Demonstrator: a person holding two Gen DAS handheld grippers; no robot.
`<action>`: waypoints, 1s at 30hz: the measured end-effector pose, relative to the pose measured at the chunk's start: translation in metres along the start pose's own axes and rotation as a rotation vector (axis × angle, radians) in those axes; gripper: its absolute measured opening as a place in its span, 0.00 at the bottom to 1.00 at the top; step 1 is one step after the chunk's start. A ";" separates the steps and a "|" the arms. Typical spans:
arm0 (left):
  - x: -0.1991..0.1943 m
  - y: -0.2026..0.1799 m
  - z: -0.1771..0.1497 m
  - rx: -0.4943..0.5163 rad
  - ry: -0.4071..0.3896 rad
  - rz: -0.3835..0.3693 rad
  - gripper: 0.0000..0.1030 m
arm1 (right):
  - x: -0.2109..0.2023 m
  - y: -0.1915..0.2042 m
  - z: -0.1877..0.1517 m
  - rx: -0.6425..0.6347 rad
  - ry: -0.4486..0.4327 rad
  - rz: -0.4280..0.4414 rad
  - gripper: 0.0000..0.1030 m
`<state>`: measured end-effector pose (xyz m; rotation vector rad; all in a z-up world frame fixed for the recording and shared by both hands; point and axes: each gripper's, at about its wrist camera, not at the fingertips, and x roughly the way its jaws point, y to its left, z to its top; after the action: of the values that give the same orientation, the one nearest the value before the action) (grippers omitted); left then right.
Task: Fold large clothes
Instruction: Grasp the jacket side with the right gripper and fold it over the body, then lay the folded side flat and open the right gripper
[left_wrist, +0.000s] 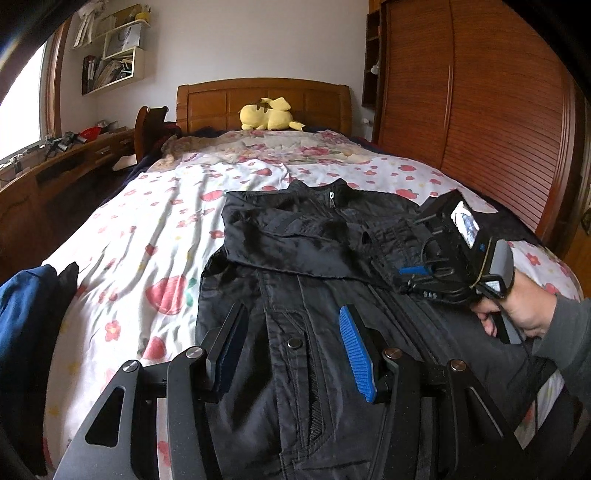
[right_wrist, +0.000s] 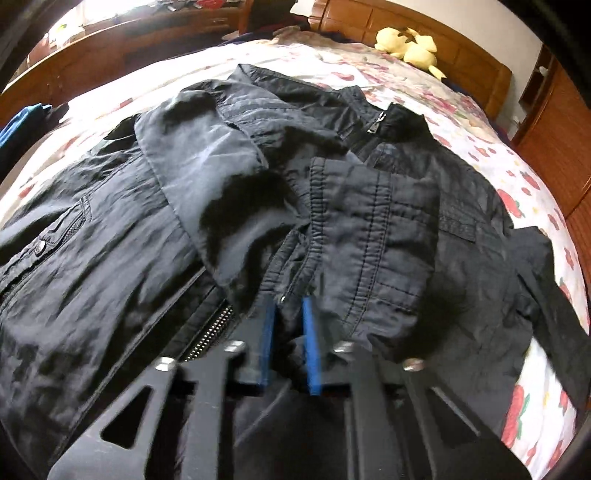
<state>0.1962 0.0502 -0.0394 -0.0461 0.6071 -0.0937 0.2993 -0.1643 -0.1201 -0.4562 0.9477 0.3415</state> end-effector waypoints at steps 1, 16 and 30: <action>0.000 0.000 0.000 -0.002 0.002 -0.002 0.52 | -0.005 -0.004 -0.001 0.008 -0.015 -0.016 0.09; -0.003 -0.018 0.000 0.036 -0.007 -0.014 0.52 | -0.095 -0.086 -0.052 0.290 -0.176 -0.091 0.08; 0.001 -0.054 0.000 0.081 0.002 -0.052 0.52 | -0.098 -0.107 -0.087 0.357 -0.183 -0.100 0.33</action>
<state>0.1932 -0.0040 -0.0359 0.0166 0.6041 -0.1683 0.2358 -0.3085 -0.0583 -0.1412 0.7830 0.1154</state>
